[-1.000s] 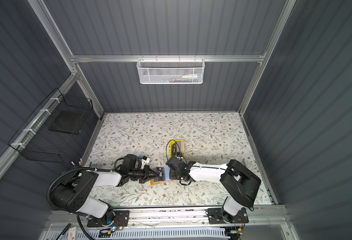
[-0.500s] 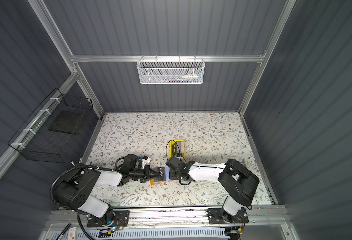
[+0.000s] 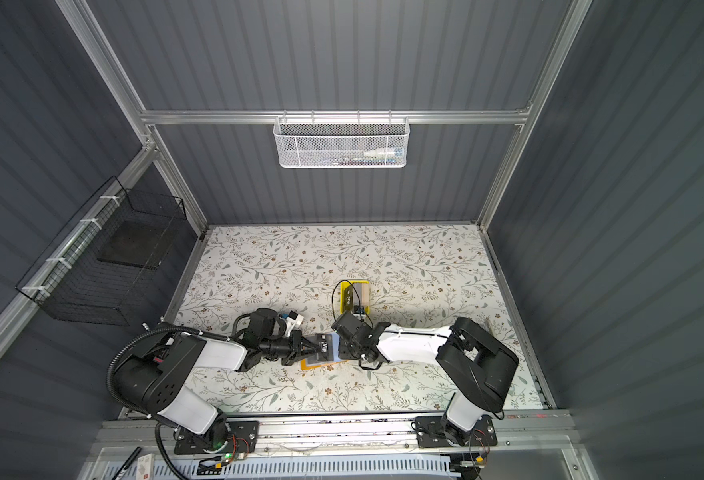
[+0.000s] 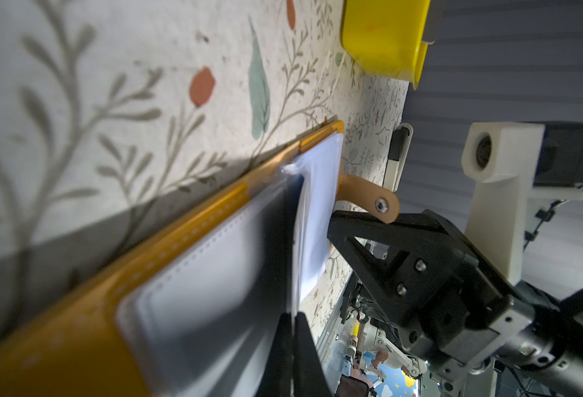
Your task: Put the credit cards into the card holder
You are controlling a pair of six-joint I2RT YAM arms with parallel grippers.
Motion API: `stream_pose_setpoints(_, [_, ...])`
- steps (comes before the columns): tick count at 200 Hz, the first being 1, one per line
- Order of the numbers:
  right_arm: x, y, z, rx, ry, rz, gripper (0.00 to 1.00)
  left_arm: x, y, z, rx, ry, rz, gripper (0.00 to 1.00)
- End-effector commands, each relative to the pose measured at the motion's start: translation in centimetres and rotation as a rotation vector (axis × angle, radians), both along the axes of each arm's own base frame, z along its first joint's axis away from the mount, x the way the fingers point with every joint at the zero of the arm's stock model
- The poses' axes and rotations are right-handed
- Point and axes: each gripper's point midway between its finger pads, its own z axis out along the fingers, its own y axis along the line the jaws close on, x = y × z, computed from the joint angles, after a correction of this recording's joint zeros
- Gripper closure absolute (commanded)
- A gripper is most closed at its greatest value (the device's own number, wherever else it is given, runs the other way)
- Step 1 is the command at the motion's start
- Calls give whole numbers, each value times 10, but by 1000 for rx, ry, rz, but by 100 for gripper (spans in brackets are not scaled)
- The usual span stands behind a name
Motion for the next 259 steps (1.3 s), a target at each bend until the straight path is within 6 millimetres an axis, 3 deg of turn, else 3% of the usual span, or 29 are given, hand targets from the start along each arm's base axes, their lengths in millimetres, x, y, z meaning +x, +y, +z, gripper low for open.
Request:
stream_pose_setpoints(1, [0, -25, -5, -70, 12, -48, 87, 1, -6, -4, 12, 10, 0, 100])
stream_pose_setpoints(61, [-3, -32, -9, -73, 30, -42, 86, 3, -14, -11, 44, 5, -1, 100])
stream_pose_setpoints(95, [-6, -33, -14, -77, 47, -40, 86, 3, -18, -11, 40, 7, -2, 91])
stream_pose_setpoints(147, [-7, -35, -17, -76, 51, -46, 86, 1, -6, -15, 147, 13, 14, 85])
stream_pose_setpoints(204, [-9, -33, -19, -63, 56, -45, 86, -3, 11, -17, 272, 12, 15, 71])
stream_pose_setpoints(259, [-12, -22, -15, -19, 58, -26, 87, -5, 8, -18, 273, 22, 6, 77])
